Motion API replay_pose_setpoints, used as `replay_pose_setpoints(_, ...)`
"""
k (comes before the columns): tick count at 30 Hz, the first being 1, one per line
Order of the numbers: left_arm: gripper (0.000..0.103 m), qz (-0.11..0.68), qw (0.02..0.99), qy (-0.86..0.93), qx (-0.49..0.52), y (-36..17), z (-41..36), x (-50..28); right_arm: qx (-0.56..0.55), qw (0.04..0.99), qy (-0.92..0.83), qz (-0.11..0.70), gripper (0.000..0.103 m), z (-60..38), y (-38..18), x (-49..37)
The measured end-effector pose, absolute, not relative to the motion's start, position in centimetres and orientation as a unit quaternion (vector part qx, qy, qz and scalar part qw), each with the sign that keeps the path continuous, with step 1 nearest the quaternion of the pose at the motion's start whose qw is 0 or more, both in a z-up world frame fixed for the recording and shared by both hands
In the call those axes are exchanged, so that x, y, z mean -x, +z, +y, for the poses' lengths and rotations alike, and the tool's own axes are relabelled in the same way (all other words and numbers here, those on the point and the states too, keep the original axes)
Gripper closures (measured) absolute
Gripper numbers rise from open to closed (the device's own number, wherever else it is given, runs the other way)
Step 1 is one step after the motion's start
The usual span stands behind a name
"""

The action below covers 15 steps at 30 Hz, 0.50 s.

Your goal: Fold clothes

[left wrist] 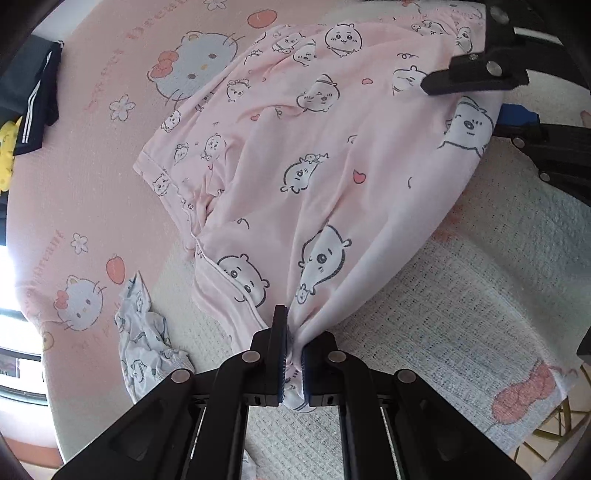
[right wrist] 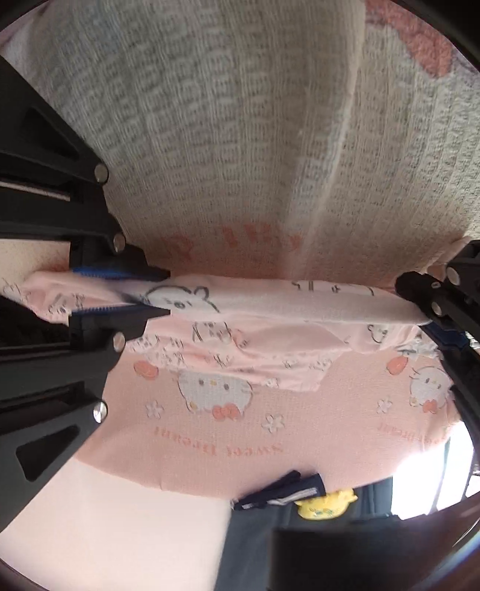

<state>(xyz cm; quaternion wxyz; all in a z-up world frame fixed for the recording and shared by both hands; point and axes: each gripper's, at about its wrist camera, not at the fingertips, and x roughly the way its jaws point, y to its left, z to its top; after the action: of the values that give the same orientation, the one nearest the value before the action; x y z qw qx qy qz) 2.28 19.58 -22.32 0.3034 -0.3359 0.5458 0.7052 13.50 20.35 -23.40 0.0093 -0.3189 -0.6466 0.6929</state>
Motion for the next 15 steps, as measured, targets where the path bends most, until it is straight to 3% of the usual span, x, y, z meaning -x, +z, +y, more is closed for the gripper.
replay_pose_setpoints(15, 0.098, 0.505, 0.318, 0.714, 0.367, -21.1, 17.4, -3.4, 0.34, 0.015, 0.727, -0.596, 0.099, 21.5, -20.9, -13.3)
